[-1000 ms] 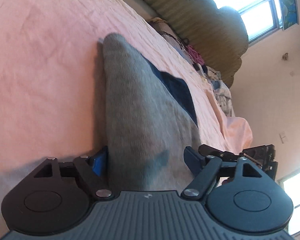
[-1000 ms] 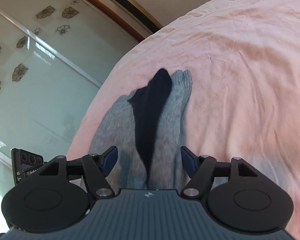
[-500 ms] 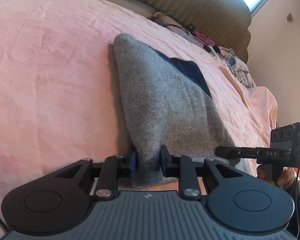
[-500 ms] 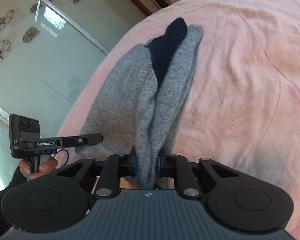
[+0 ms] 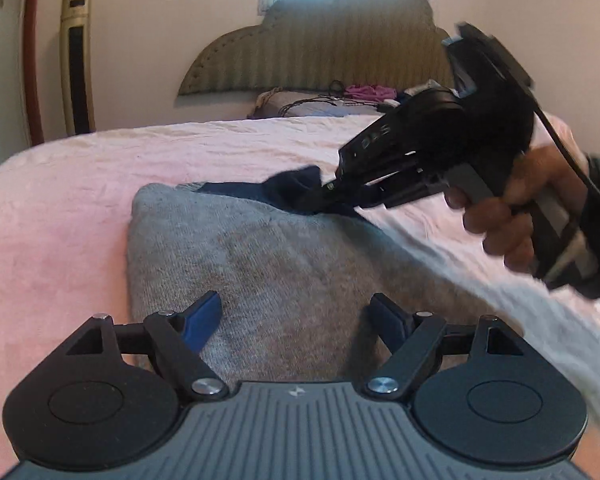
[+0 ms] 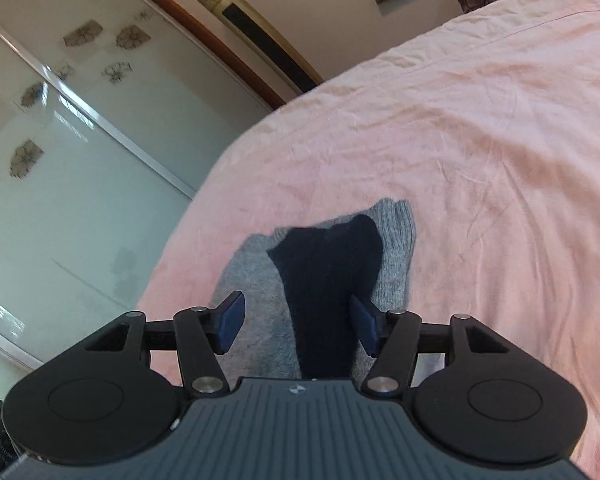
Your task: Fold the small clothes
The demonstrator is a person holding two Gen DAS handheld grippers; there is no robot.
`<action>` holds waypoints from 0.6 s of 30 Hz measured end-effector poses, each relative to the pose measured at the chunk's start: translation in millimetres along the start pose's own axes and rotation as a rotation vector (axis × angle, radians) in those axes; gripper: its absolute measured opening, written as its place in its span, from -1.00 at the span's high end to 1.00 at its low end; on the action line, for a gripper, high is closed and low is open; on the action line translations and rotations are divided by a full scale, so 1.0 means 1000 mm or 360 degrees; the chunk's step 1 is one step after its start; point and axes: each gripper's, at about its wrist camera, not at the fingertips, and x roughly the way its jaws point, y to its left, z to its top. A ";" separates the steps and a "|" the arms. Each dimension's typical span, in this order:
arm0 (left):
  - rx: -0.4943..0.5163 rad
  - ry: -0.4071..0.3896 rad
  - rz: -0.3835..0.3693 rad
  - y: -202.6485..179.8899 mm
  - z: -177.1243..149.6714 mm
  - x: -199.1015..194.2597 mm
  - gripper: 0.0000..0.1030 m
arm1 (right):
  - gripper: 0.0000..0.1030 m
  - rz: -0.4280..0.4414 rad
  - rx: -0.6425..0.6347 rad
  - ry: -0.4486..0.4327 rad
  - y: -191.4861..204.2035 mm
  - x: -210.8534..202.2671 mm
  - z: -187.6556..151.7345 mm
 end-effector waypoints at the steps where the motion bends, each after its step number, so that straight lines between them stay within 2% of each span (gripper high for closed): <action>1: 0.0073 -0.0015 0.0015 -0.006 -0.005 0.001 -0.58 | 0.86 -0.0085 -0.0060 0.0032 0.001 0.005 0.001; 2: 0.0138 -0.0030 0.0029 -0.012 -0.009 0.003 -0.61 | 0.88 -0.0110 -0.0101 0.0040 -0.001 0.006 0.000; 3: 0.0165 -0.0025 0.0032 -0.014 -0.011 0.004 -0.63 | 0.89 -0.0076 -0.0054 0.0042 -0.010 0.007 0.002; 5: 0.0140 -0.0019 0.0014 -0.012 -0.008 0.004 -0.65 | 0.93 -0.0036 0.0005 0.0042 -0.019 0.008 0.000; 8: 0.0059 -0.0041 -0.0018 -0.004 -0.001 -0.009 -0.64 | 0.89 -0.0116 -0.0067 0.0014 -0.005 0.003 -0.004; 11: -0.0058 -0.0096 -0.0065 0.008 0.010 -0.024 -0.65 | 0.39 -0.0162 -0.0159 -0.0108 0.023 -0.023 -0.012; 12: -0.0078 -0.0083 -0.0070 0.010 0.013 -0.022 -0.65 | 0.16 -0.0127 -0.0190 -0.0143 0.032 -0.030 -0.017; 14: -0.0080 -0.0028 -0.0033 0.011 0.015 -0.009 -0.65 | -0.16 -0.0044 -0.0198 -0.0146 0.045 -0.031 -0.022; 16: -0.0059 0.0035 -0.0005 0.012 0.011 0.004 -0.65 | -0.20 -0.0042 -0.0215 -0.0082 0.051 -0.018 -0.025; 17: -0.0029 0.0023 0.0000 0.009 0.009 0.005 -0.65 | -0.18 -0.0087 -0.0202 -0.0040 0.046 -0.009 -0.027; 18: 0.0002 0.0020 0.0013 0.006 0.008 0.005 -0.65 | -0.03 -0.0140 -0.0183 -0.0002 0.037 0.001 -0.028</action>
